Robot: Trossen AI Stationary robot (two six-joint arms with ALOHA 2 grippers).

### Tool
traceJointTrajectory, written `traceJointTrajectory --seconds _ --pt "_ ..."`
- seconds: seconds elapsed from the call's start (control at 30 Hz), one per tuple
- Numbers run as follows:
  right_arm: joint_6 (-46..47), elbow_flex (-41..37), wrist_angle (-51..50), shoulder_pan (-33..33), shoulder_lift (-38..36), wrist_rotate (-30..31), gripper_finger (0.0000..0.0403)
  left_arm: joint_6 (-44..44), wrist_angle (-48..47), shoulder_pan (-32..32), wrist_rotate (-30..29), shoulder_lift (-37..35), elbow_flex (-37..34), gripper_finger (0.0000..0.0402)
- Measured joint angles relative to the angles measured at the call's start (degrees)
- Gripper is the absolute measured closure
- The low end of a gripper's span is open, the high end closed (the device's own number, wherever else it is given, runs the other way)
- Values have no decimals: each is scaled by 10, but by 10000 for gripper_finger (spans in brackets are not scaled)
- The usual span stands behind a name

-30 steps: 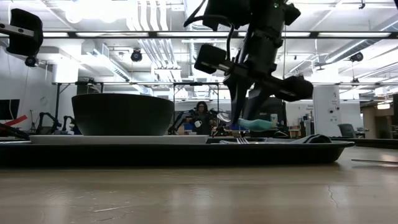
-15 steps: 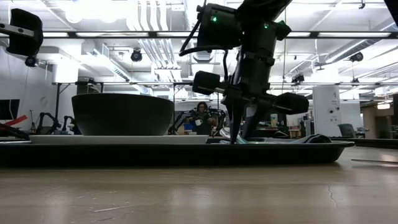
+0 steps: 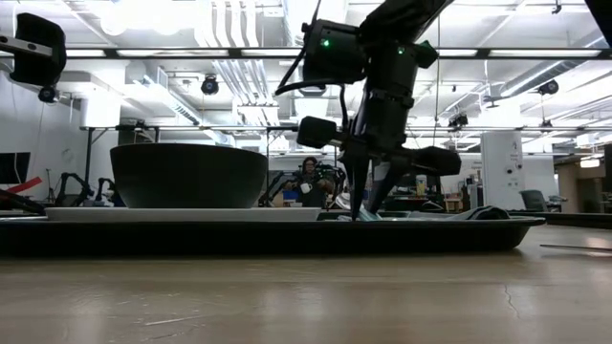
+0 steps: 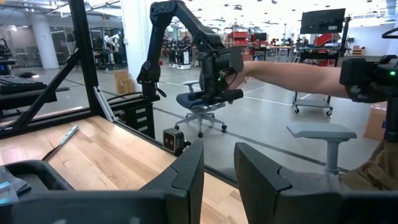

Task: Set up tray
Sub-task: Put the green spoon to the left of the blue fork on gray table napkin on the black serving tray

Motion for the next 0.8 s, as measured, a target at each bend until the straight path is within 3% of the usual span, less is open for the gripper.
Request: traceJointTrajectory --seconds 0.57,0.8 --pt "5 0 -17 -13 0 -33 358 0 0 0 0 0 0 331" --pt "19 0 -16 -14 -1 -32 332 0 0 0 0 0 0 331"
